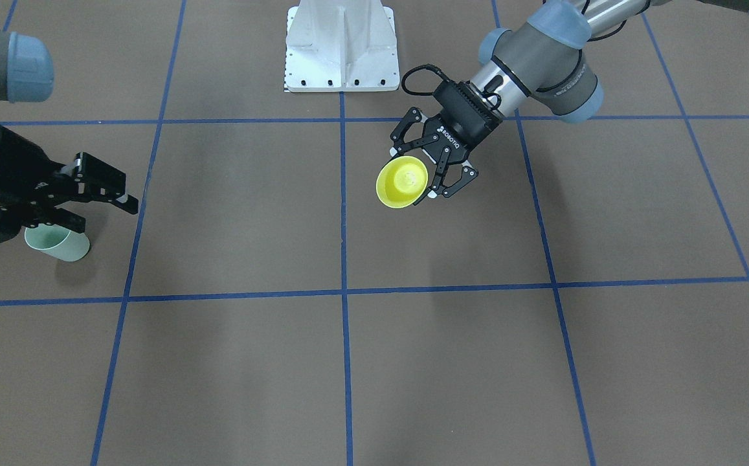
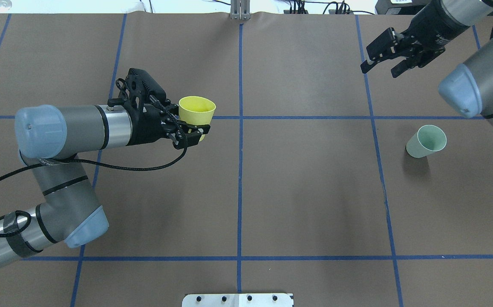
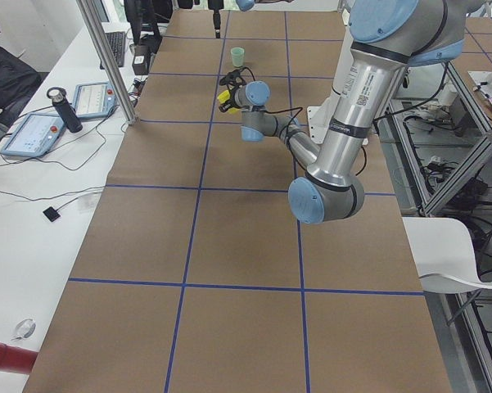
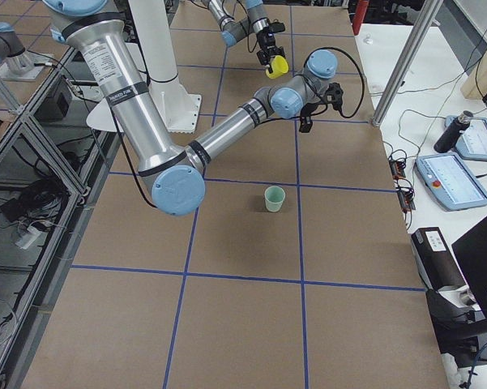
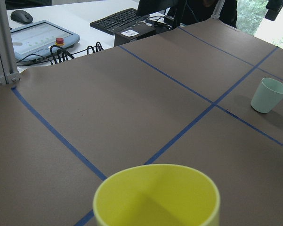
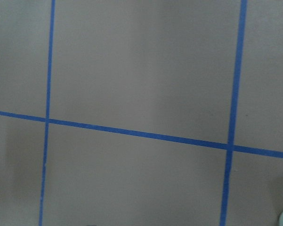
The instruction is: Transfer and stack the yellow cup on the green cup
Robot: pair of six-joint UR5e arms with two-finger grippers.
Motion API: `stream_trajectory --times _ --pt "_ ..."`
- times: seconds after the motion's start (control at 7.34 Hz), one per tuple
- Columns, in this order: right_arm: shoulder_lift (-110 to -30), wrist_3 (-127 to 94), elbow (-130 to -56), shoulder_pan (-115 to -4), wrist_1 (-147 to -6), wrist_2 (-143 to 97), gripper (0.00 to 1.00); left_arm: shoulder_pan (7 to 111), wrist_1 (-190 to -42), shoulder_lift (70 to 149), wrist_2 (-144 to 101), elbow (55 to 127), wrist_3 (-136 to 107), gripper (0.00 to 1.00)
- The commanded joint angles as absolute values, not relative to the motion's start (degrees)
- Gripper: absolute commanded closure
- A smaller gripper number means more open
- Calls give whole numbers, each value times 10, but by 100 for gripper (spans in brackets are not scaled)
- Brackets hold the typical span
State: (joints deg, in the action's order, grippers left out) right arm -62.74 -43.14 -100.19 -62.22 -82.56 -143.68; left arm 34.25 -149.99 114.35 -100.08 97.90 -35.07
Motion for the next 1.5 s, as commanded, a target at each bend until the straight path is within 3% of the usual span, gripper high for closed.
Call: stream_trajectory --times 0.0,0.41,0.68,1.36 --pt "-608 -535 -998 -554 -714 -1393 7 338 -1500 1155 -1001 976 -349 90" --pt "-566 -567 -985 -490 -700 -1370 4 302 -1500 1178 -1001 960 -348 92" --pt "-554 -570 -985 -464 -700 -1369 9 287 -1560 1191 -1009 918 -237 92" --pt "-528 -606 -967 -432 -700 -1369 21 288 -1576 1220 -1048 906 -221 95"
